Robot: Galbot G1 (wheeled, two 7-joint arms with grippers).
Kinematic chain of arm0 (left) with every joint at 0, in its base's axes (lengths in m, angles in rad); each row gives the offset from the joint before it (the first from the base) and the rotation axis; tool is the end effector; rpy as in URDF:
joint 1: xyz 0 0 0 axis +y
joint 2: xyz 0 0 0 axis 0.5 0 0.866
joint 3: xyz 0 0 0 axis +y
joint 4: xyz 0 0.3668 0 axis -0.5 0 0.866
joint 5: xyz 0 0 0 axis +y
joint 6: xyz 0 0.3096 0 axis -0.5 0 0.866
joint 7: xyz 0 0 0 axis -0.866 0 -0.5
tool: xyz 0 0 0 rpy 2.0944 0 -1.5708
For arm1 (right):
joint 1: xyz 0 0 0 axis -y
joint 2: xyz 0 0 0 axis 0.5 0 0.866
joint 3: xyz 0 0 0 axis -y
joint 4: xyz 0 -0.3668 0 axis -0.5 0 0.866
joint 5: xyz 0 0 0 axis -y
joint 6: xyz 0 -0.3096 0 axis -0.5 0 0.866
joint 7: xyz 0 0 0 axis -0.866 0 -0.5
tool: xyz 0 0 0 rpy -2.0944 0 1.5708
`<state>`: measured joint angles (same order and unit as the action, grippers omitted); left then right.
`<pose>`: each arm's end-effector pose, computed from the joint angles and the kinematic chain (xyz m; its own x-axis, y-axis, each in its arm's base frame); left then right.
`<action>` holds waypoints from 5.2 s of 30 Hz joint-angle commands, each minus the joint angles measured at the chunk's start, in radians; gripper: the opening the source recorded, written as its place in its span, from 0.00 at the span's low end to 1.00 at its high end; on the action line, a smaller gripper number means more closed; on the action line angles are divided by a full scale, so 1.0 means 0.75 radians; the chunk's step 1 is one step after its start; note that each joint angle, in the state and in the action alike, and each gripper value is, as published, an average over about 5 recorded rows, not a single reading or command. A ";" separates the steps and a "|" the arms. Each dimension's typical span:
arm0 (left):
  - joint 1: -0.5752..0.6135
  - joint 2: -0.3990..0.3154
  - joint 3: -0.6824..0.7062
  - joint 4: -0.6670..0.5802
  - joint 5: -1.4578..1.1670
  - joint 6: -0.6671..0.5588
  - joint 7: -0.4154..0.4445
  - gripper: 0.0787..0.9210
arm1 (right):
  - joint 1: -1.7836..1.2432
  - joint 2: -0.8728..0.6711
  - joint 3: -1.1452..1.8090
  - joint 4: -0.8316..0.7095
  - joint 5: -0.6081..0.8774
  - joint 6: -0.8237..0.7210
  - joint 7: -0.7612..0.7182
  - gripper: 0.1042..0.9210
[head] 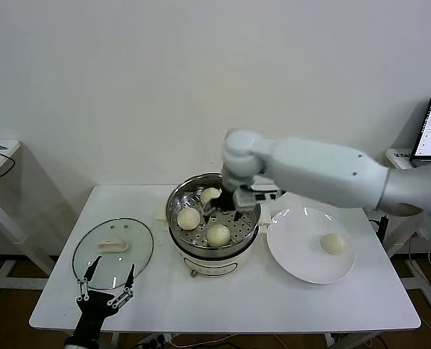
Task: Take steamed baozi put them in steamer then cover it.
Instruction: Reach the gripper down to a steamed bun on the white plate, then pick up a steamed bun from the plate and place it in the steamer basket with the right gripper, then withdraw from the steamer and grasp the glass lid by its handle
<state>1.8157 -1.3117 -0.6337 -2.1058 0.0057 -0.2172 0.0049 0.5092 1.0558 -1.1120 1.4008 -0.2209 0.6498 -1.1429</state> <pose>0.0551 0.0818 -0.3238 -0.9945 0.1034 0.0165 0.1040 0.9587 0.2648 0.5144 0.0585 -0.0272 -0.1294 -0.2310 0.9643 0.0165 -0.9729 -0.2308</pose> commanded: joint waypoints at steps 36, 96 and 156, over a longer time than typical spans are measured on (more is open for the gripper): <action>0.022 -0.015 0.005 -0.002 0.009 0.001 -0.007 0.88 | -0.550 -0.425 0.150 -0.776 0.445 -0.796 0.030 0.88; 0.014 -0.006 0.035 -0.032 0.020 0.010 -0.023 0.88 | 0.245 0.185 -0.477 -0.322 1.015 -1.157 0.003 0.64; -0.275 0.053 -0.017 0.035 0.394 0.150 -0.165 0.88 | -1.097 -0.590 0.977 0.240 1.019 -0.484 1.889 0.88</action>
<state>1.7023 -1.2838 -0.6470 -2.0972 0.1927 -0.1476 -0.0882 0.3497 0.7939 -1.0849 1.4525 0.5792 0.0360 -0.3231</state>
